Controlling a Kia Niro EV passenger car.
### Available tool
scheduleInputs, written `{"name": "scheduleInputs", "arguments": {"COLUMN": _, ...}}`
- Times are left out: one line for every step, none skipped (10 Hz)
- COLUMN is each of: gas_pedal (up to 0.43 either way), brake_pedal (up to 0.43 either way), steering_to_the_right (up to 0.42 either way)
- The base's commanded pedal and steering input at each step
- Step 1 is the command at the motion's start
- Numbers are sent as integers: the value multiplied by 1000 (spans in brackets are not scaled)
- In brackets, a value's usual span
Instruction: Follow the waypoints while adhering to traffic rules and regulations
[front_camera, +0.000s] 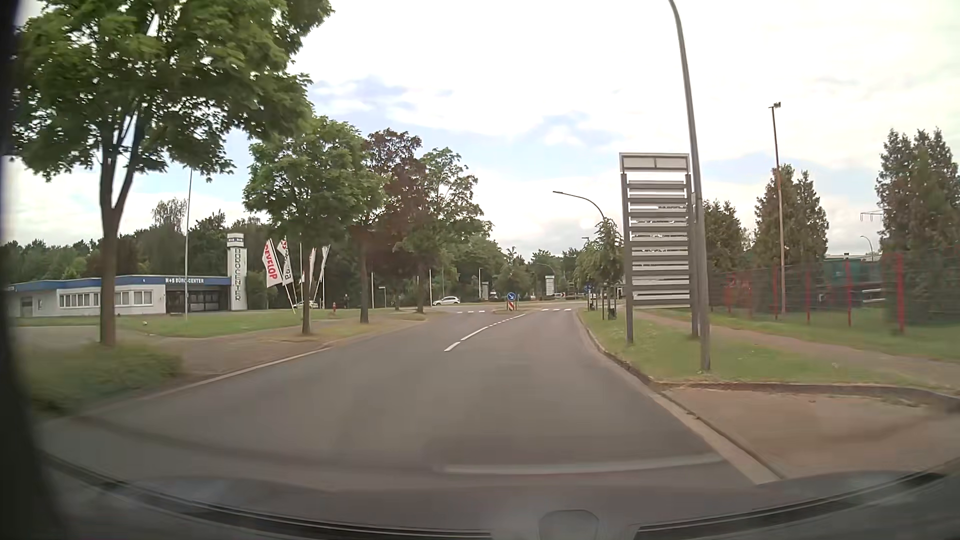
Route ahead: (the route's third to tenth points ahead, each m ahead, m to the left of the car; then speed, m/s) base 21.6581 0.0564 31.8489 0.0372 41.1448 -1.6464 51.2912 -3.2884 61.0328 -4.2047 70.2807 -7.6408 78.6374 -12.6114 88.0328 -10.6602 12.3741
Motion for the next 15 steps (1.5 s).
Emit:
{"name": "scheduleInputs", "arguments": {"gas_pedal": 67, "brake_pedal": 6, "steering_to_the_right": 4}}
{"name": "scheduleInputs", "arguments": {"gas_pedal": 67, "brake_pedal": 6, "steering_to_the_right": 4}}
{"name": "scheduleInputs", "arguments": {"gas_pedal": 67, "brake_pedal": 6, "steering_to_the_right": 4}}
{"name": "scheduleInputs", "arguments": {"gas_pedal": 67, "brake_pedal": 6, "steering_to_the_right": 7}}
{"name": "scheduleInputs", "arguments": {"gas_pedal": 67, "brake_pedal": 6, "steering_to_the_right": 11}}
{"name": "scheduleInputs", "arguments": {"gas_pedal": 67, "brake_pedal": 6, "steering_to_the_right": 12}}
{"name": "scheduleInputs", "arguments": {"gas_pedal": 67, "brake_pedal": 6, "steering_to_the_right": 13}}
{"name": "scheduleInputs", "arguments": {"gas_pedal": 47, "brake_pedal": 6, "steering_to_the_right": 14}}
{"name": "scheduleInputs", "arguments": {"gas_pedal": 20, "brake_pedal": 6, "steering_to_the_right": 14}}
{"name": "scheduleInputs", "arguments": {"gas_pedal": 0, "brake_pedal": 6, "steering_to_the_right": 15}}
{"name": "scheduleInputs", "arguments": {"gas_pedal": 0, "brake_pedal": 6, "steering_to_the_right": 14}}
{"name": "scheduleInputs", "arguments": {"gas_pedal": 0, "brake_pedal": 6, "steering_to_the_right": 13}}
{"name": "scheduleInputs", "arguments": {"gas_pedal": 0, "brake_pedal": 6, "steering_to_the_right": 13}}
{"name": "scheduleInputs", "arguments": {"gas_pedal": 0, "brake_pedal": 6, "steering_to_the_right": 13}}
{"name": "scheduleInputs", "arguments": {"gas_pedal": 0, "brake_pedal": 128, "steering_to_the_right": 13}}
